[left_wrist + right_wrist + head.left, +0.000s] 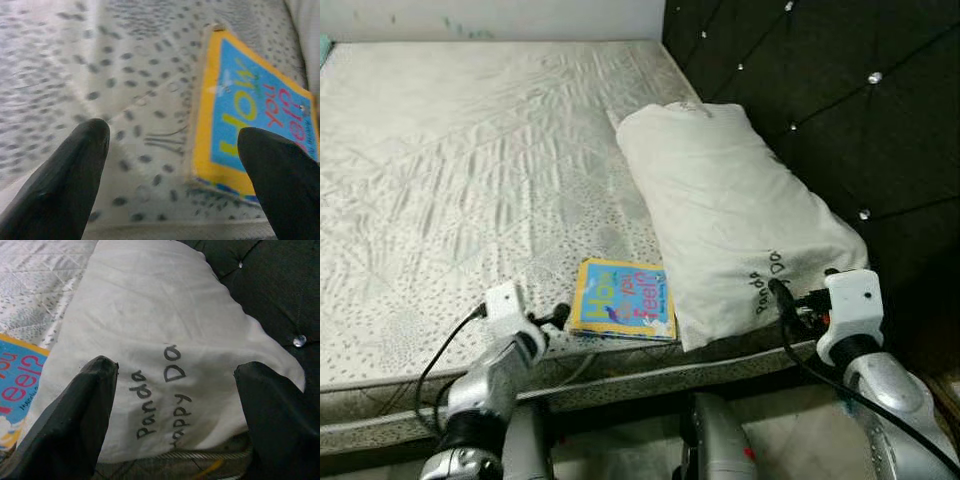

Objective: Clean up the room

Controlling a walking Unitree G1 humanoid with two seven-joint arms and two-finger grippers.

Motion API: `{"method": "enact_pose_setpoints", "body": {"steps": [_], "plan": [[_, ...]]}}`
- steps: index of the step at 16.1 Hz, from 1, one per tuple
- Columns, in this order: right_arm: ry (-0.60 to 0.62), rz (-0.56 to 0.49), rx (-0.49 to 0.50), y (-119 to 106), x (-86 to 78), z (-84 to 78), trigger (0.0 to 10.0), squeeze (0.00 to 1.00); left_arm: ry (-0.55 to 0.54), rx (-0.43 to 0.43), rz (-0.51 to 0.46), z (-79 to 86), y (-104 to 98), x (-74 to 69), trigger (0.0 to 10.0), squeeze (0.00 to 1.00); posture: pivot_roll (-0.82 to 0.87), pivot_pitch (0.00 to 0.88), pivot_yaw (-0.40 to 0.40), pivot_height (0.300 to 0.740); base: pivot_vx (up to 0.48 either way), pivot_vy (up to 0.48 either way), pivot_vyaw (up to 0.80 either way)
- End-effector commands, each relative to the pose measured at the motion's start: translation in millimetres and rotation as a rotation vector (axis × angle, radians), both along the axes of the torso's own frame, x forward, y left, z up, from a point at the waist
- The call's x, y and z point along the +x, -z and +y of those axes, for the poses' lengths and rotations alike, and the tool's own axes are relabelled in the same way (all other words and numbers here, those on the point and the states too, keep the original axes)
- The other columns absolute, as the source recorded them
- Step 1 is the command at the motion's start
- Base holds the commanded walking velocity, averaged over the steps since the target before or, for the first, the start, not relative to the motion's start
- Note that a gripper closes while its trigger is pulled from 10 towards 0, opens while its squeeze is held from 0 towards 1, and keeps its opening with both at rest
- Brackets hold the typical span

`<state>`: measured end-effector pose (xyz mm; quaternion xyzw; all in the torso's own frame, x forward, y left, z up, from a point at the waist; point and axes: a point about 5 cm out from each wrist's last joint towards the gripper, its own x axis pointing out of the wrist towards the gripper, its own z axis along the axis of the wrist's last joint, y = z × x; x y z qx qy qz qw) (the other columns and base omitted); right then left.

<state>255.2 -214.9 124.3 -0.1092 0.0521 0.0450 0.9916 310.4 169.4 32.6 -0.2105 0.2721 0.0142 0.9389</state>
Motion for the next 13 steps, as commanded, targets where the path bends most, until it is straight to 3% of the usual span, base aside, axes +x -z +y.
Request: {"method": "enact_pose_setpoints", "body": {"steps": [1, 3, 13], "plan": [[0.018, -0.001, -0.01, -3.7, -2.7, -6.3, 10.0, 0.0, 0.02, 0.007, 0.016, -2.2, 4.9, -1.9, 10.0, 0.0, -0.19, 0.149, -0.064, 0.58, 0.0, 0.0, 0.0], [0.045, 0.01, -0.026, -6.2, -10.8, -15.5, 10.0, 0.0, 0.051, 0.005, 0.028, -8.7, 10.3, -0.2, 10.0, 0.0, -0.21, 0.166, -0.057, 0.58, 0.0, 0.0, 0.0], [0.065, 0.027, -0.041, -10.8, -20.8, -20.7, 10.0, 0.0, 0.129, 0.019, 0.027, -25.4, 15.7, 7.1, 10.0, 0.0, -0.24, 0.179, -0.052, 0.58, 0.0, 0.0, 0.0]]}}
